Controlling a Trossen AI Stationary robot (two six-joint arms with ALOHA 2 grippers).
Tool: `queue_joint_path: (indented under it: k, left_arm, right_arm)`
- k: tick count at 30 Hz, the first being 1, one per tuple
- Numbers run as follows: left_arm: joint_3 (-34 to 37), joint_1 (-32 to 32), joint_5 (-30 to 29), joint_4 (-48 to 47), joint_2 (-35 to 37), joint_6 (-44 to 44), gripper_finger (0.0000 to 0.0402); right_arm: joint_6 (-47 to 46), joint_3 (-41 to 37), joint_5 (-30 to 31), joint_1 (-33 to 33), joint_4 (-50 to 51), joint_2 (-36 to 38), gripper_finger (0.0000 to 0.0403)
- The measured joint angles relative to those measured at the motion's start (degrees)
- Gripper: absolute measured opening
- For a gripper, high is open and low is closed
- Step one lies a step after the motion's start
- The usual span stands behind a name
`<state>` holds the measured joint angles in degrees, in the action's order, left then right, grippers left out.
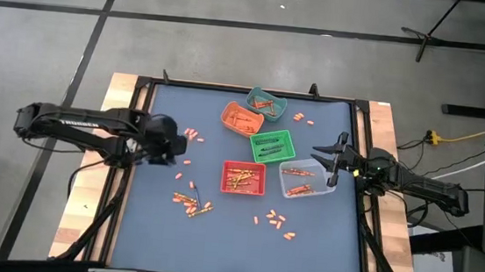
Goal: Sort crayons
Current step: Put the blue crayon into the green bin
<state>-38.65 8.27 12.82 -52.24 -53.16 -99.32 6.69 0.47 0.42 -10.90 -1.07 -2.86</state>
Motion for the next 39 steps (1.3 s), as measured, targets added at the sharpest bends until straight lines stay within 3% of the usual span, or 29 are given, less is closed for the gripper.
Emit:
queue_joint_path:
  k: [9,22,39]
  left_arm:
    - [0.0,-3.4,-10.1,-4.2,-6.4,-8.7,0.0101]
    - [0.0,-3.4,-14.6,-3.2,-19.3,-11.8,0.0101]
    - [0.0,-3.4,-21.3,-3.2,-25.3,-13.7,0.0101]
  right_arm:
    - [0.0,0.0,0.0,0.0,0.0,0.0,0.0113]
    - [0.0,0.0,0.0,0.0,0.0,0.0,0.0113]
    - [0.0,0.0,0.0,0.0,0.0,0.0,0.0113]
